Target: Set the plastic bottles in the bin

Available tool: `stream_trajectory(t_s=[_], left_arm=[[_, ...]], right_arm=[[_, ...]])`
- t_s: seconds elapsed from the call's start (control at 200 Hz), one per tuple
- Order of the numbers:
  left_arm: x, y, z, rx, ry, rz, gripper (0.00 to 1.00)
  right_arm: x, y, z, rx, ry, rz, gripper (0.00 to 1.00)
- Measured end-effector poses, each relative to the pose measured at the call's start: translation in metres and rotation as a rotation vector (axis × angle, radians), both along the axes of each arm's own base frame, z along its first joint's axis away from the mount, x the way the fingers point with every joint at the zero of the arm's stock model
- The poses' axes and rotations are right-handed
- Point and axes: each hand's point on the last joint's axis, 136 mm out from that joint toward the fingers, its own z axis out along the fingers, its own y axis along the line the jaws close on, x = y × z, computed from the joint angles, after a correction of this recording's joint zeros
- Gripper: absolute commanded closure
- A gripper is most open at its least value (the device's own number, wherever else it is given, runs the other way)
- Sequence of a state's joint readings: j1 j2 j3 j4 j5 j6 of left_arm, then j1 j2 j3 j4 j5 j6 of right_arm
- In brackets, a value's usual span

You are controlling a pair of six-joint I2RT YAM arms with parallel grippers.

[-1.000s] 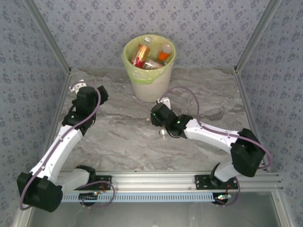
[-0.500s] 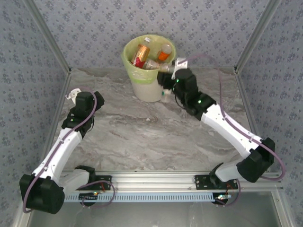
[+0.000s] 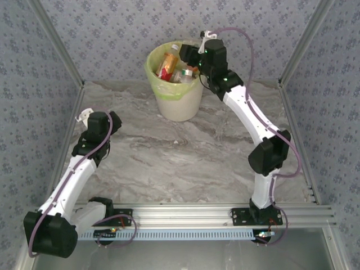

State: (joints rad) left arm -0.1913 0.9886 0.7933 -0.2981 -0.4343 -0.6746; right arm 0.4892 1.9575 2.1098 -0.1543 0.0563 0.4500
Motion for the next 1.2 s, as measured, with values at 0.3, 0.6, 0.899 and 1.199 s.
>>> stream_trajectory(t_s=[0.3, 0.6, 0.899, 1.199], left_arm=[[-0.01, 0.01, 0.004, -0.004, -0.023, 0.025, 0.01], [-0.013, 0.017, 0.001, 0.005, -0.01, 0.044, 0.0], [-0.015, 0.037, 0.004, 0.066, 0.0, 0.077, 0.01], [-0.014, 0.069, -0.015, 0.163, 0.023, 0.134, 0.0]], right_arm=[[0.034, 0.013, -0.039, -0.055, 0.121, -0.02, 0.2], [0.014, -0.003, -0.047, -0.168, 0.2, -0.034, 0.12], [-0.068, -0.064, -0.004, -0.287, 0.144, -0.099, 0.06], [-0.147, -0.157, -0.03, -0.343, 0.102, -0.287, 0.0]])
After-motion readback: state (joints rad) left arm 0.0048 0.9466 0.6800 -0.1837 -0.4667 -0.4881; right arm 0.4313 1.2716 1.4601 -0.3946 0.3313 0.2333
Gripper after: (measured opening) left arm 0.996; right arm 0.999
